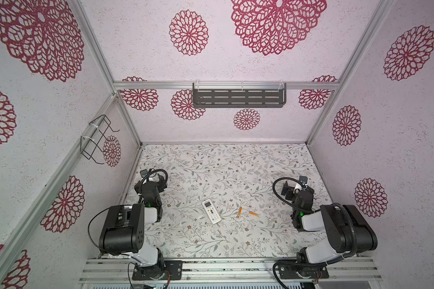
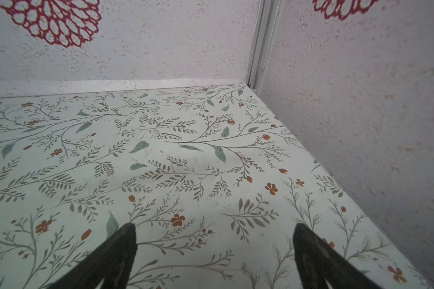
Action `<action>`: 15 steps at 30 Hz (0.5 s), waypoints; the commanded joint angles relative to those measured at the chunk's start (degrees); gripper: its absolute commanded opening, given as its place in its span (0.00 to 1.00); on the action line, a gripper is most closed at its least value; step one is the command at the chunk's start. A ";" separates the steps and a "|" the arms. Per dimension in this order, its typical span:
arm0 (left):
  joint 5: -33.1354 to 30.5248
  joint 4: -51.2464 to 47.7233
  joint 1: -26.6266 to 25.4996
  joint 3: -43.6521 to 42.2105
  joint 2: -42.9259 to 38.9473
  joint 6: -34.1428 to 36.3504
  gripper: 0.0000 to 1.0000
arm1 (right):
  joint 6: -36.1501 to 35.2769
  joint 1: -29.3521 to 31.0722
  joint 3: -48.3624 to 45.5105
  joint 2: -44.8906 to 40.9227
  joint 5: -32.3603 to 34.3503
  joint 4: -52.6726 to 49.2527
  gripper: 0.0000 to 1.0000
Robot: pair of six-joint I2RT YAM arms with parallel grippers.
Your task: Load the batteries into the remote control
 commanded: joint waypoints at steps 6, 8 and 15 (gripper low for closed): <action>0.67 0.20 -0.10 0.03 -0.99 -0.13 0.97 | -0.97 0.21 0.71 -0.42 -3.46 1.75 0.99; 0.67 0.30 -0.08 0.02 -0.98 -0.10 0.97 | -0.86 0.22 0.79 -0.39 -3.76 1.57 0.99; 0.67 0.26 -0.06 0.10 -0.98 -0.17 0.97 | -0.84 0.22 0.84 -0.42 -3.74 1.55 0.99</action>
